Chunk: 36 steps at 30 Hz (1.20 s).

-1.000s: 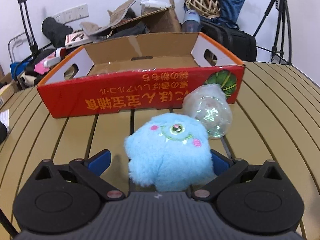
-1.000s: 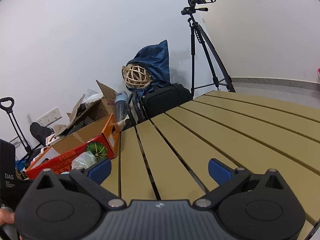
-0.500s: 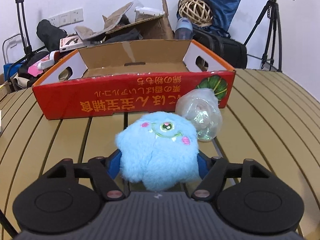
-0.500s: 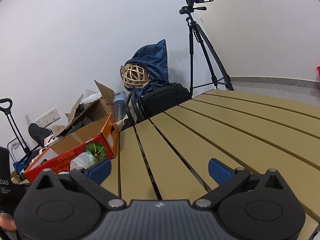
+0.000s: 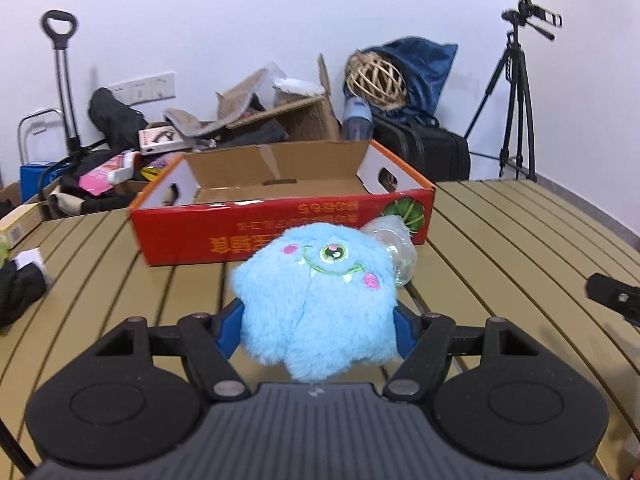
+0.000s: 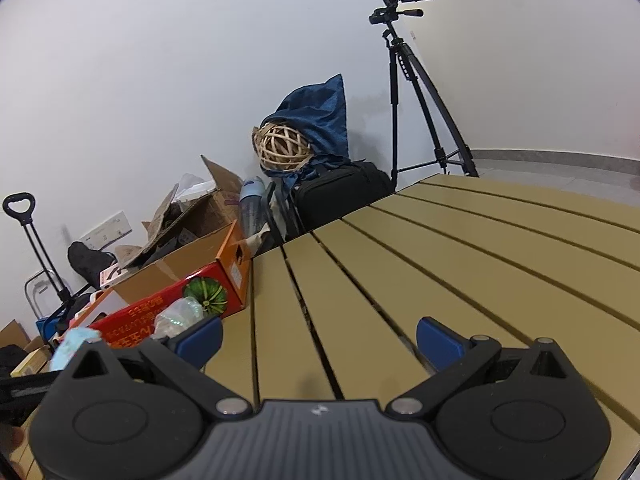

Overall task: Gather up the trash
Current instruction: 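Grasp the clear plastic bag with the right tool while the left tool holds the blue plush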

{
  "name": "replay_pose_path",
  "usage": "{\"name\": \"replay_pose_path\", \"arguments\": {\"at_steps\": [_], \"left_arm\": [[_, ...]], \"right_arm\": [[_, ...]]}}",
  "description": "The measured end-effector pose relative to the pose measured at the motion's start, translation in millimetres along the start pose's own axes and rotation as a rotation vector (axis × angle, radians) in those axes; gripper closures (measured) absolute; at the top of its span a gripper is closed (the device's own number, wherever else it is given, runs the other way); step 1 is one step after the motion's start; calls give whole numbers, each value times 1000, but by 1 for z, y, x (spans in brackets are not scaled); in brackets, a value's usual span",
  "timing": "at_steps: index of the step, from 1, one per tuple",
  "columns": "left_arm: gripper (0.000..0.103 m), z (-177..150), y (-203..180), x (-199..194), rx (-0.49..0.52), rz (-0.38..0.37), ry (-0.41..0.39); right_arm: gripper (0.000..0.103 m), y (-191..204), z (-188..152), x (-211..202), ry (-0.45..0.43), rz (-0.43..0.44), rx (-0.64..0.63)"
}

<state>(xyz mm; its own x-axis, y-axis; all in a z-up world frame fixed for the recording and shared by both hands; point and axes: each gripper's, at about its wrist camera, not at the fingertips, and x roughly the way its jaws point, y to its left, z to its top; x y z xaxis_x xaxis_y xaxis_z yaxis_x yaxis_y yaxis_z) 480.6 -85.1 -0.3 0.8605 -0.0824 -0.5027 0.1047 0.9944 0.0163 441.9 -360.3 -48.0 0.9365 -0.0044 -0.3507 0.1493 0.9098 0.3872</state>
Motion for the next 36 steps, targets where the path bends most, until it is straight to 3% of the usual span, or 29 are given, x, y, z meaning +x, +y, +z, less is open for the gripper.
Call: {"name": "replay_pose_path", "arguments": {"at_steps": [10,14,24,30,36], "left_arm": [[31,-42,54,-67,-195,57,-53],[31,-51,59,-80,-167,104,-83],[31,-57,81,-88,-198,129,-87],[31,-57,91,-85,-220,121,-116],[31,-56,108,-81,-220,155,-125]], "right_arm": [[0,28,-7,-5,25,61,-29],[0,43,-10,-8,44,74,-72],[0,86,6,10,129,150,-134],[0,130,11,43,199,112,-315],[1,157,15,84,283,73,-363]]}}
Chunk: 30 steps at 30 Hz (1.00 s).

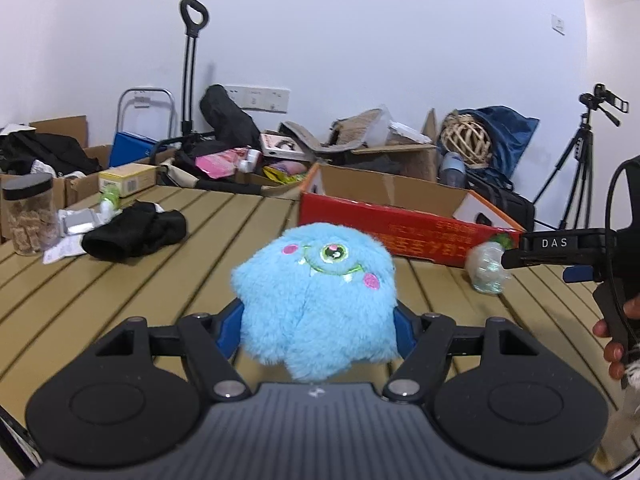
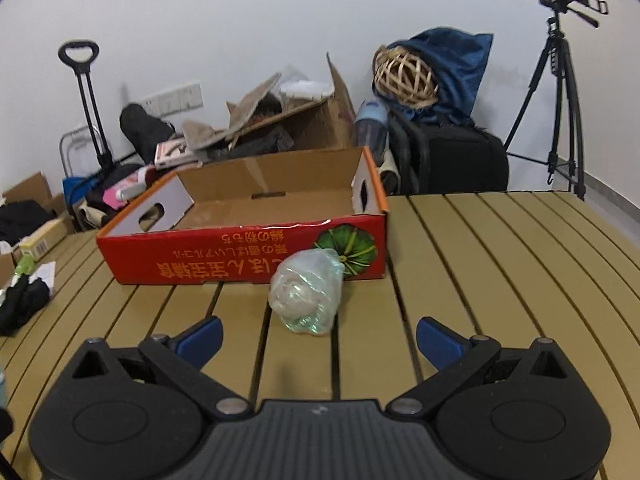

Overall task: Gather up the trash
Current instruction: 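Grasp the clear plastic bag with the right tool while the left tool holds the blue plush, then carry the plastic bag and blue plush with both tools down toward the bin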

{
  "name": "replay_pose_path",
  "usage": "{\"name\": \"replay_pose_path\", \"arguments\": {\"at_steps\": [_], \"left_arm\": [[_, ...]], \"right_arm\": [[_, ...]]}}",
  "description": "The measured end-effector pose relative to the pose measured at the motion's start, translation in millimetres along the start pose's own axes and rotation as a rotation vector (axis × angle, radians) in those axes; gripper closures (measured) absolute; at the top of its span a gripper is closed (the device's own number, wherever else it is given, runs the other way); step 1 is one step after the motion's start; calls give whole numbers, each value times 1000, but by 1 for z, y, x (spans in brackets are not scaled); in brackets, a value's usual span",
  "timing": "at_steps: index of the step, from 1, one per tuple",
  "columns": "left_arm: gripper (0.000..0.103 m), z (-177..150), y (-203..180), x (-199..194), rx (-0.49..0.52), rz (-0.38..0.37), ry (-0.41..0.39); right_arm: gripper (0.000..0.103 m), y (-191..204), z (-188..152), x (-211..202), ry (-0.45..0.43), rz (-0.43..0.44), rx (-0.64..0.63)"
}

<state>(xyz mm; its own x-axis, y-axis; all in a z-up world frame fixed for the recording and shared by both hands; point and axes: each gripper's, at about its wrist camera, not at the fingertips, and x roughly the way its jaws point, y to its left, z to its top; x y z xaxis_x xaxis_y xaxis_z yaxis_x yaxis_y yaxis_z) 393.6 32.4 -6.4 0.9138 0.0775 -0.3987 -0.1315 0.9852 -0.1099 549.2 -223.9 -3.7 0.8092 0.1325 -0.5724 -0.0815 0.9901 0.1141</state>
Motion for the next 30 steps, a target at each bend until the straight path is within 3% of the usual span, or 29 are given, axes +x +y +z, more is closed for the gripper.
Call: {"name": "replay_pose_path", "arguments": {"at_steps": [8,14,17,19,21,25,30], "left_arm": [[31,7,20,20,-33,37,17],[31,8,20,29,-21,48,17],[31,8,21,33,-26,49,20],[31,8,21,34,-27,49,25],[31,6,21,35,-23,51,28],[31,5,21,36,-23,50,31],[31,5,22,38,-31,48,33]], "right_arm": [[6,25,14,41,66,-42,-82],[18,29,17,63,99,-59,-96],[30,28,18,69,96,-52,-98],[55,26,18,71,94,-47,-90],[68,24,17,73,103,-44,-82],[79,19,16,69,90,-19,-48],[81,18,14,60,72,-1,-51]]}}
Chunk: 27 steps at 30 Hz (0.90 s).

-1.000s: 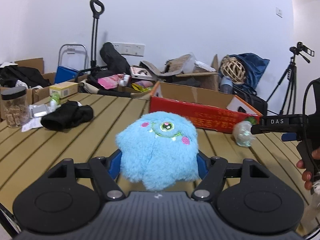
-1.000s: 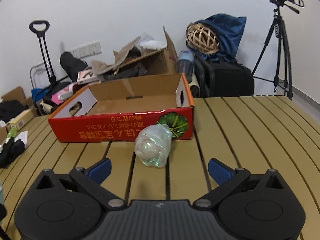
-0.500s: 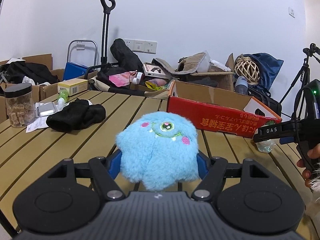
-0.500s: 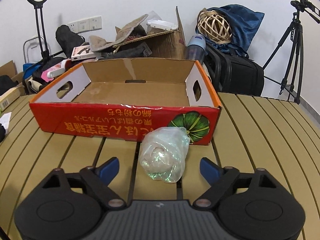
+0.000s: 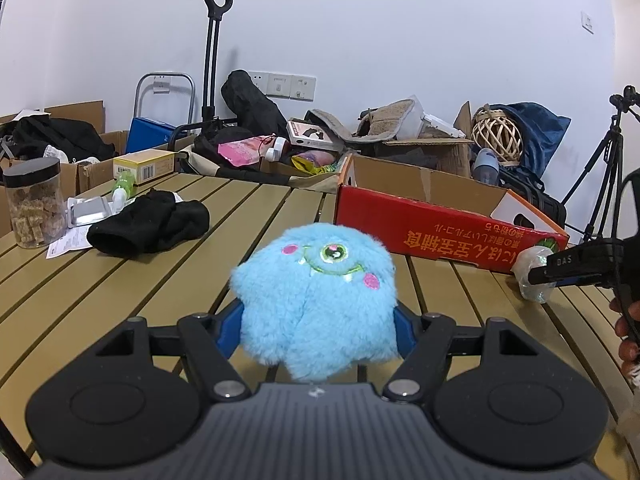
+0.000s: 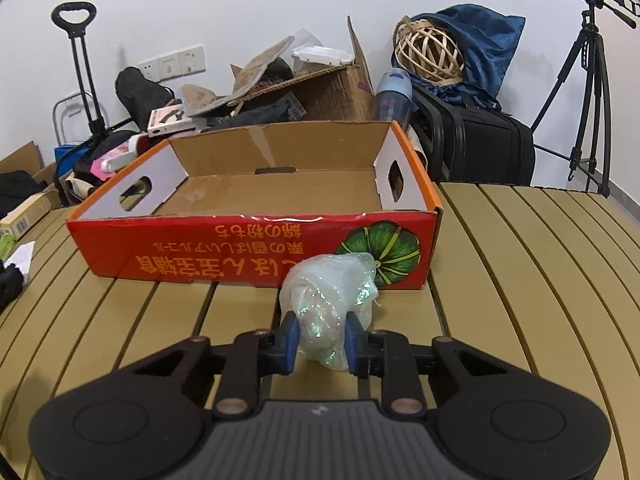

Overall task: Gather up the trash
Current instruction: 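Carry the plastic bag and blue plush with both tools down toward the bin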

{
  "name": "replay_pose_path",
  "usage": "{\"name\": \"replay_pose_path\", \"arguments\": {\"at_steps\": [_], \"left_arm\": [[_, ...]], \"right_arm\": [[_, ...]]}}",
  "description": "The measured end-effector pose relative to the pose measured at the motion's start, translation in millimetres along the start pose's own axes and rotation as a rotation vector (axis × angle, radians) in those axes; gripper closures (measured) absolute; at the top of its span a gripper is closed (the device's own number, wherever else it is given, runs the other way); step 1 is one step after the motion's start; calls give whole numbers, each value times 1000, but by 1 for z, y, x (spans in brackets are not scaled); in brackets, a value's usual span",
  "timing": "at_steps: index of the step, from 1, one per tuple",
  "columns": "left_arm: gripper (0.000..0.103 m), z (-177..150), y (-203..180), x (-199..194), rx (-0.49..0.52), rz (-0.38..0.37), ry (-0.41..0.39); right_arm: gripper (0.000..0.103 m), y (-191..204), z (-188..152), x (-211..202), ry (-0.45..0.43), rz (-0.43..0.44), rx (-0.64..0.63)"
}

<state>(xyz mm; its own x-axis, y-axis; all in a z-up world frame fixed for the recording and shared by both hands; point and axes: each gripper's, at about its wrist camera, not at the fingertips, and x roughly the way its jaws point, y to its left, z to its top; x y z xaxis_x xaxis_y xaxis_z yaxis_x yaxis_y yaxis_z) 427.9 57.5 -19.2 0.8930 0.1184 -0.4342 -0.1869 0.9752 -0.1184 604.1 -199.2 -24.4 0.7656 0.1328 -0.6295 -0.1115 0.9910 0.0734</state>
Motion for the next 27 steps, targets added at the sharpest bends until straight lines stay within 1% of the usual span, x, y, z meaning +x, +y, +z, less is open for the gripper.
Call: {"name": "replay_pose_path", "arguments": {"at_steps": [16,27], "left_arm": [[31,0,-2,-8,13,-28,-12],[31,-1,-1,-35,30,-63,-45]], "right_arm": [[82,6,-18,-34,-39,5,-25],[82,12,-41,-76,-93,11,-18]]}}
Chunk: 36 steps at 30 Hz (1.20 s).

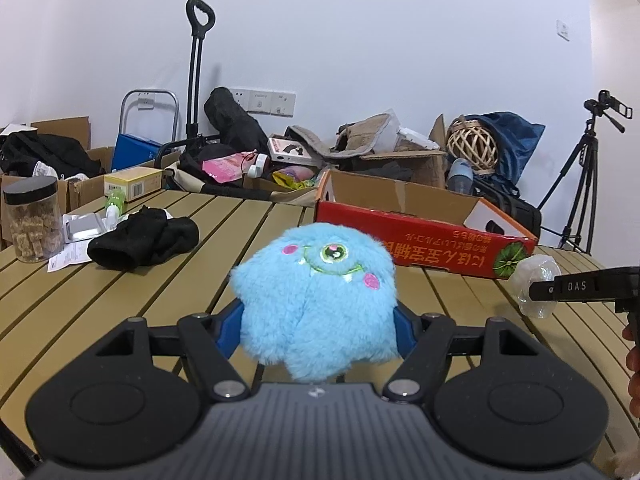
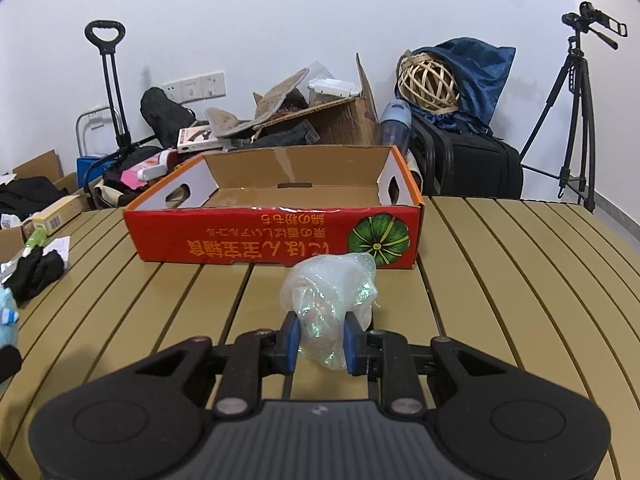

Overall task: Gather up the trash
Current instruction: 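Carry the plastic bag and blue plush with both tools down toward the bin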

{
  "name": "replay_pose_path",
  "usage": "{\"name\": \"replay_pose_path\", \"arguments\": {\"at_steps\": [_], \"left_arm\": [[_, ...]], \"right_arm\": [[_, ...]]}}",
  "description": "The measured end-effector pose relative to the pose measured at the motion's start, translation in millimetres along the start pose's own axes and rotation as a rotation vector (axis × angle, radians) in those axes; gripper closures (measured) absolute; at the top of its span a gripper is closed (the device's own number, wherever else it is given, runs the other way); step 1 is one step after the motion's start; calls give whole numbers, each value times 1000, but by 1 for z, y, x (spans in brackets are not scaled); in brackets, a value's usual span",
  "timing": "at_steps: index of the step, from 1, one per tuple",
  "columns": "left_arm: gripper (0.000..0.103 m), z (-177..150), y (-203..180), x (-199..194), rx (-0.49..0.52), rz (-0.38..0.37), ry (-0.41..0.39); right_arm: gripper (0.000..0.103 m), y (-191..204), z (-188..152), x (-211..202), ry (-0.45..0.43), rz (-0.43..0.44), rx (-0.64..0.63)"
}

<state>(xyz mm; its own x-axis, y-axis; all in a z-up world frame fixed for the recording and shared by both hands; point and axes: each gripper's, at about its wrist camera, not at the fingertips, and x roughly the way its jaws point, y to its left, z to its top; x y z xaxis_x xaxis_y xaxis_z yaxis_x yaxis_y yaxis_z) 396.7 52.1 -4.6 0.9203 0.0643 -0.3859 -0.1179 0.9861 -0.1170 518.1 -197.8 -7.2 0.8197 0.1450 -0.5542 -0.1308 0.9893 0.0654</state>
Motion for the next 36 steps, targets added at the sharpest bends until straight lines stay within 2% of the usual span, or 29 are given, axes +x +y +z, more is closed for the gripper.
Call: {"name": "replay_pose_path", "arguments": {"at_steps": [7,18,23,36], "left_arm": [[31,-3,2,-28,5,-26,-28],[31,-19,15,-90,-6,-67,-57],[31,-44,18,-119,-7,-80,-29],[31,-104,6,-177,95,-135,57]], "right_arm": [[82,1,-18,-44,-40,-4,3],[82,7,-63,-123,-83,39,1],[82,10,-91,-159,-88,59,-5],[82,18,-166,-231,-63,126,-67]]}}
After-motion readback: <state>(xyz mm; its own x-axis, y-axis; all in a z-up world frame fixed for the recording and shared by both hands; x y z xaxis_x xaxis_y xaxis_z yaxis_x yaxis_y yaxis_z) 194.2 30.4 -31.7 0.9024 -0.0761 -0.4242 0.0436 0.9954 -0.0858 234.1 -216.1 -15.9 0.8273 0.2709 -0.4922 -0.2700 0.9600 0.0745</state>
